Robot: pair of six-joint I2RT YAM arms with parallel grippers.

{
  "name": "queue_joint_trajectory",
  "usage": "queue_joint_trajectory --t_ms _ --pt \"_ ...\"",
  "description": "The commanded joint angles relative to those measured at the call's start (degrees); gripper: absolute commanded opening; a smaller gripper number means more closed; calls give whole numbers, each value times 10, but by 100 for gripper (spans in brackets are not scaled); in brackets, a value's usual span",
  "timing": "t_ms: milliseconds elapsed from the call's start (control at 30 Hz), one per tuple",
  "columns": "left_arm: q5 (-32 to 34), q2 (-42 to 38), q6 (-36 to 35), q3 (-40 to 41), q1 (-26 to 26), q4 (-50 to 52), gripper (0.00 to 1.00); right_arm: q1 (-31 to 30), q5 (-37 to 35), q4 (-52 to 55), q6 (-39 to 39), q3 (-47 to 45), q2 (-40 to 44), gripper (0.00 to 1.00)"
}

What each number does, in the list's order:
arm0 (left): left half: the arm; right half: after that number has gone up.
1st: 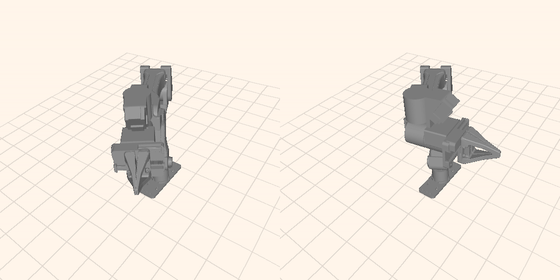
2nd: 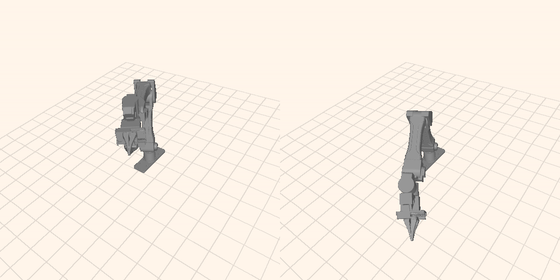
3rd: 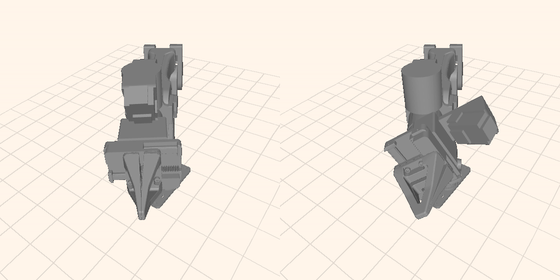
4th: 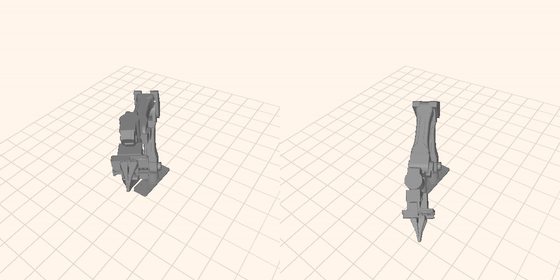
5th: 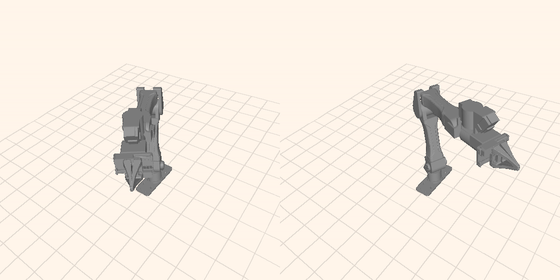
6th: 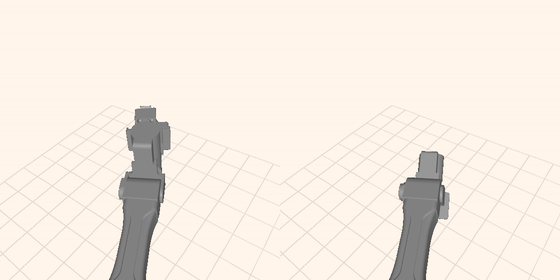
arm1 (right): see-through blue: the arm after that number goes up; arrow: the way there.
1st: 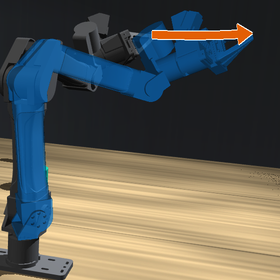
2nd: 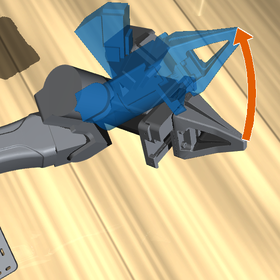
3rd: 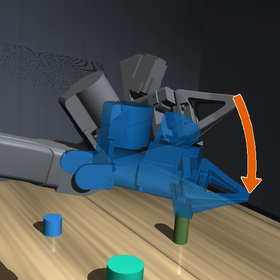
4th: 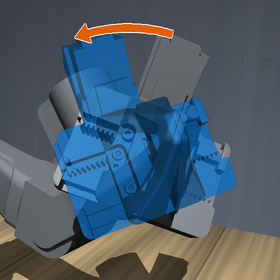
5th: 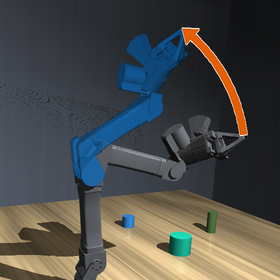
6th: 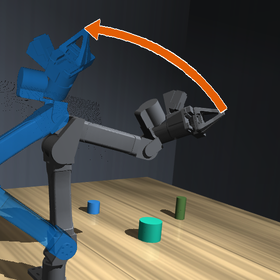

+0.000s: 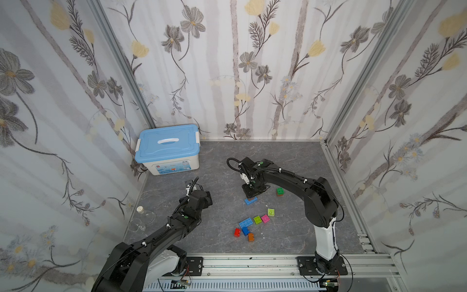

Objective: Assemble the letter h with lego
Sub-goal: Assemble the lego brick with the lego brick.

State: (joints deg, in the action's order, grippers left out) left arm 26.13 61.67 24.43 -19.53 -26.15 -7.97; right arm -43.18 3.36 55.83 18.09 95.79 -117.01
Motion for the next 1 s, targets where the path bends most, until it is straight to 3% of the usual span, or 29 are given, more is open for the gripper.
queue_joint_trajectory --t_ms 0,700,967 --pt "13 1 5 -6 0 6 100 -4 3 24 8 14 -14 29" --pt "23 0 12 -5 1 12 100 -24 -44 28 15 16 -64 28" --pt "23 0 12 -7 1 12 100 -32 -58 -10 25 -35 -113 22"
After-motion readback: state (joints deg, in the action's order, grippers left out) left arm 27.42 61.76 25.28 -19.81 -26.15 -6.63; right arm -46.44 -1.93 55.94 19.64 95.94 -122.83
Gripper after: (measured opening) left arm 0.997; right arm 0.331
